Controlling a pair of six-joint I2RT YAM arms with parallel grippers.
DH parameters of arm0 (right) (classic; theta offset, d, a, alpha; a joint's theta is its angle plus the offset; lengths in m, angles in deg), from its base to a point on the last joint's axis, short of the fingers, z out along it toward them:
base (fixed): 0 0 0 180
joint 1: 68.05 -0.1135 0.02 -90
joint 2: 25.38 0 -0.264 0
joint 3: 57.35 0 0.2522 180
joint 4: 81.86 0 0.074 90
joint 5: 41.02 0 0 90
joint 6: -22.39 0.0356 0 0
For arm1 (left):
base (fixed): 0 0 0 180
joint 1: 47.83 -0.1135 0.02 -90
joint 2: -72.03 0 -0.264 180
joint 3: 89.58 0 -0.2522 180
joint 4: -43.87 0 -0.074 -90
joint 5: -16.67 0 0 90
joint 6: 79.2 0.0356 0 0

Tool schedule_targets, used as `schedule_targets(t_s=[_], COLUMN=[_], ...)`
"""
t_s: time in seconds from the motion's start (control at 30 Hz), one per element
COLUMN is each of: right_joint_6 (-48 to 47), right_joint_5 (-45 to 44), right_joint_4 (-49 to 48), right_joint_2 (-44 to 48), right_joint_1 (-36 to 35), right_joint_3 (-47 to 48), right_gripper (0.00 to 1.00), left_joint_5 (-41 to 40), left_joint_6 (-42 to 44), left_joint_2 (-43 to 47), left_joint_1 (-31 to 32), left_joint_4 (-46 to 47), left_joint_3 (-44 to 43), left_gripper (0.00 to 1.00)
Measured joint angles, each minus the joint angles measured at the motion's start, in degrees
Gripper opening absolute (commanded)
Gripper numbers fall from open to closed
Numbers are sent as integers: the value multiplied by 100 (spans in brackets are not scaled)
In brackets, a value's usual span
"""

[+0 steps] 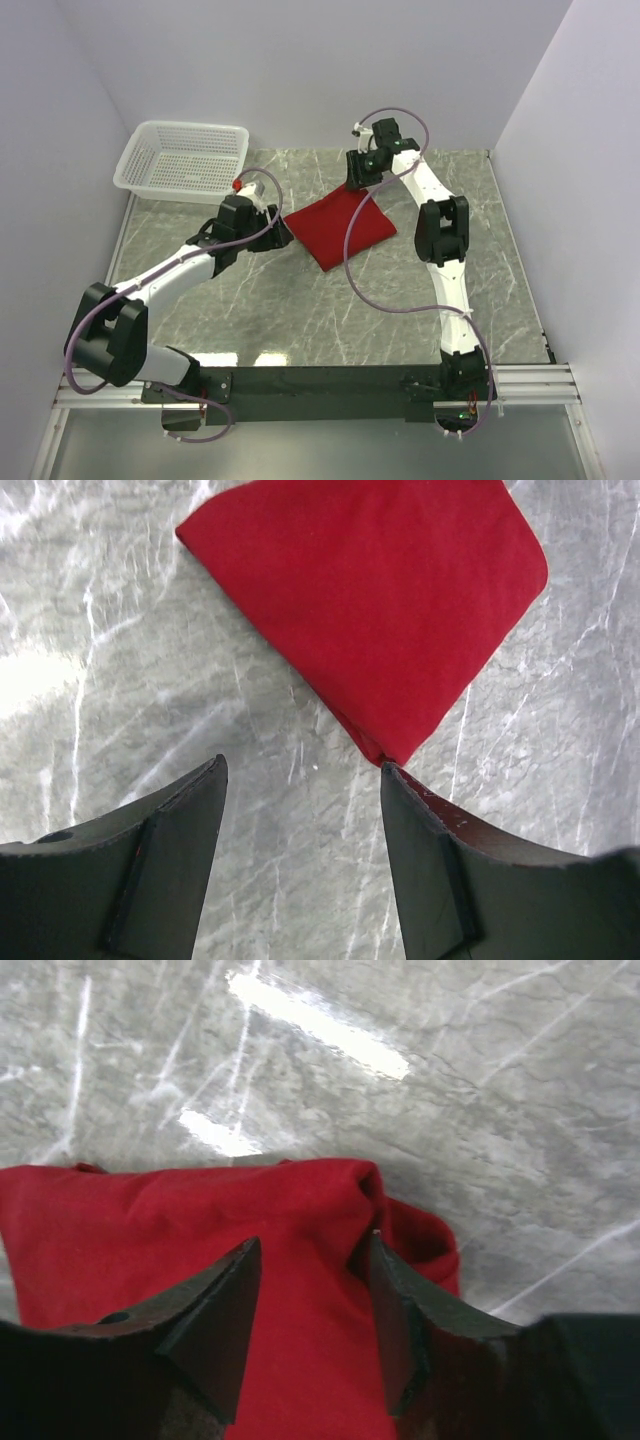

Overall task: Fold and stack the t-shirts
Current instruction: Fold the tshirt

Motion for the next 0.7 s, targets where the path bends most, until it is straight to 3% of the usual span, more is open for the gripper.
schedule_targets(t_s=[0.13, 0.27, 0.33, 0.37, 0.57, 0.7], right_joint_6=[162, 337, 404, 424, 595, 730], right_joint_5=[7, -35, -59, -68, -125, -105], right_joint_4=[37, 48, 48, 46, -98, -442], right_joint_2=[-11, -37, -63, -83, -111, 7], right_joint_1=[-24, -33, -33, -33, 2, 118], right_joint_3=[103, 177, 205, 219, 107, -468], right_gripper=[33, 20, 3, 0, 0, 0], left_joint_5=[0, -2, -4, -7, -9, -31], left_joint_6=[-94, -153, -173, -184, -240, -243], left_joint_2=[57, 188, 260, 289, 376, 376], left_joint_1=[31, 66, 74, 76, 103, 118], left_joint_4=[-7, -9, -9, -11, -11, -7], left_joint_3=[70, 90, 96, 101, 136, 149], left_gripper=[68, 68, 68, 68, 67, 67])
